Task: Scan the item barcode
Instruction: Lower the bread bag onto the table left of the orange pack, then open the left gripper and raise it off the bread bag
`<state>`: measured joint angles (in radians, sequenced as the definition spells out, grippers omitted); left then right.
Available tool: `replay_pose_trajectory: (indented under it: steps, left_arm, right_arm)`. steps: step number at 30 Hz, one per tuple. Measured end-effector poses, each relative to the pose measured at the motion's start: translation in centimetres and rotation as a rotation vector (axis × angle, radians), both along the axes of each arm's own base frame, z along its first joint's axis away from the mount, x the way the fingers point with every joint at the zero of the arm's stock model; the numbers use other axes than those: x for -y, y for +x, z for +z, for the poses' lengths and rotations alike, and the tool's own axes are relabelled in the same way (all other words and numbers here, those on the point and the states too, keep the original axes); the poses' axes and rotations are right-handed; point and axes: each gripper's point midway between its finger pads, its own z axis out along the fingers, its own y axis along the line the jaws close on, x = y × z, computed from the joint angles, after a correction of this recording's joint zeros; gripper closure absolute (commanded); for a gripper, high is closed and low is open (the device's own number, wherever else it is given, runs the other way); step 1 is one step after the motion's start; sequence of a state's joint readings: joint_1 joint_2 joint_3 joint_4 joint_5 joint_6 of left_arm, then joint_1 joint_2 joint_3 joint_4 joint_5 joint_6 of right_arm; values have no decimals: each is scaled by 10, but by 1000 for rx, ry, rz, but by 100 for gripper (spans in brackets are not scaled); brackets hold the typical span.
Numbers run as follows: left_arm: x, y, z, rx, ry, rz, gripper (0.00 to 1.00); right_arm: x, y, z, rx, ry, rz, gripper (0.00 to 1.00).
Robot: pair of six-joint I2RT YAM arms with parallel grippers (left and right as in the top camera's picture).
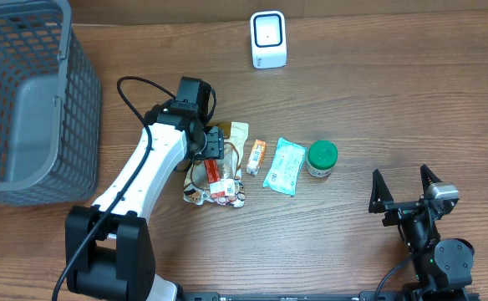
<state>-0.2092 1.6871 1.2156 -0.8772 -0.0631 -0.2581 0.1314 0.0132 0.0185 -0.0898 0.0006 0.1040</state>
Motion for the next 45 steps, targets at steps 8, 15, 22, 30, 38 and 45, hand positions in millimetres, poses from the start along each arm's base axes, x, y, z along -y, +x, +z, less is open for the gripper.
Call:
replay_pose_trajectory:
  steps: [8,15,22,30,38,45]
  left_arm:
    - [0,0,0,0,0,1,26]
    - [0,0,0,0,0,1,25]
    - [0,0,0,1,0,1,24]
    - [0,0,0,2,-1,1,22]
    - [0,0,0,1,-2,5,9]
    - [1,0,0,1,-4,3,4]
  right_arm:
    - [0,0,0,0,0,0,0]
    - [0,0,0,0,0,0,0]
    - [0,0,0,0,0,0,0]
    - [0,0,0,0,0,0,0]
    - [0,0,0,0,1,0,0]
    - [0,0,0,0,0,0,0]
